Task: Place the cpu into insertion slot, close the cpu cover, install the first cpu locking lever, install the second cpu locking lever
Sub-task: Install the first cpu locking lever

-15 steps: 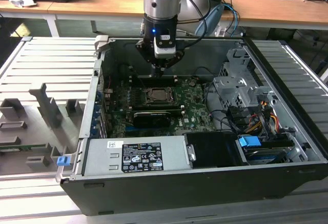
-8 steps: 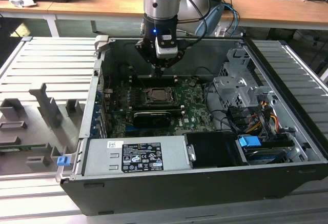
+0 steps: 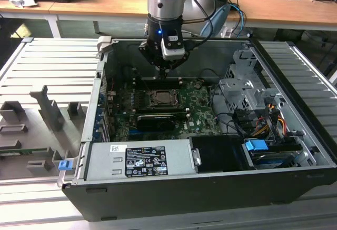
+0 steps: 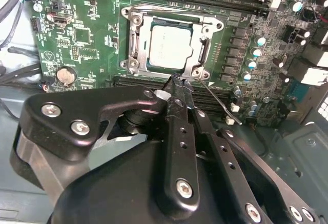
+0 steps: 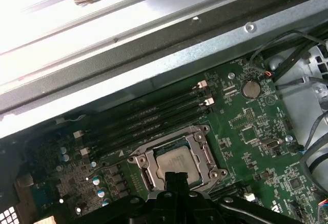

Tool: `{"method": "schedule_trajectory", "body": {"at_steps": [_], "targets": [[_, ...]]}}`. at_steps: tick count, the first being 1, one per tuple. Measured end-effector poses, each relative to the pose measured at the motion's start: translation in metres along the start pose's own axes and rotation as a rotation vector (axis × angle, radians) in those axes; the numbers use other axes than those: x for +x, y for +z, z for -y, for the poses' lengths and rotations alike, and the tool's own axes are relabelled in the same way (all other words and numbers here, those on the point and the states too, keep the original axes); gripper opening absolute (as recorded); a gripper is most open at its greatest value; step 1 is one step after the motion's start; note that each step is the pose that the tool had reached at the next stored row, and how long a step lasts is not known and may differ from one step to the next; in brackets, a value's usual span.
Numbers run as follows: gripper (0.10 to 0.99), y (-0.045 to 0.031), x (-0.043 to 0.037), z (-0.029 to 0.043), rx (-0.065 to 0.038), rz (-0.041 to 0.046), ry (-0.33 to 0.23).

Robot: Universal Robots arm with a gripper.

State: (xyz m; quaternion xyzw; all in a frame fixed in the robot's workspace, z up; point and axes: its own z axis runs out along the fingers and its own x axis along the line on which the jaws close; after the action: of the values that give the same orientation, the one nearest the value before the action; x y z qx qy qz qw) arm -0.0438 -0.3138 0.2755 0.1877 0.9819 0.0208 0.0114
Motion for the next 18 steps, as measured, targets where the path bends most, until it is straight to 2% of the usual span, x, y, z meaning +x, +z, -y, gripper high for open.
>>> {"method": "schedule_trajectory", "body": {"at_steps": [1, 8, 18], "targets": [[0.106, 0.0000, 0.0000, 0.0000, 0.000, -0.0003, -0.007], [0.106, 0.0001, 0.0000, 0.0000, -0.002, -0.0066, -0.146], [0.106, 0.0001, -0.0001, 0.0001, -0.003, -0.0101, -0.224]]}}
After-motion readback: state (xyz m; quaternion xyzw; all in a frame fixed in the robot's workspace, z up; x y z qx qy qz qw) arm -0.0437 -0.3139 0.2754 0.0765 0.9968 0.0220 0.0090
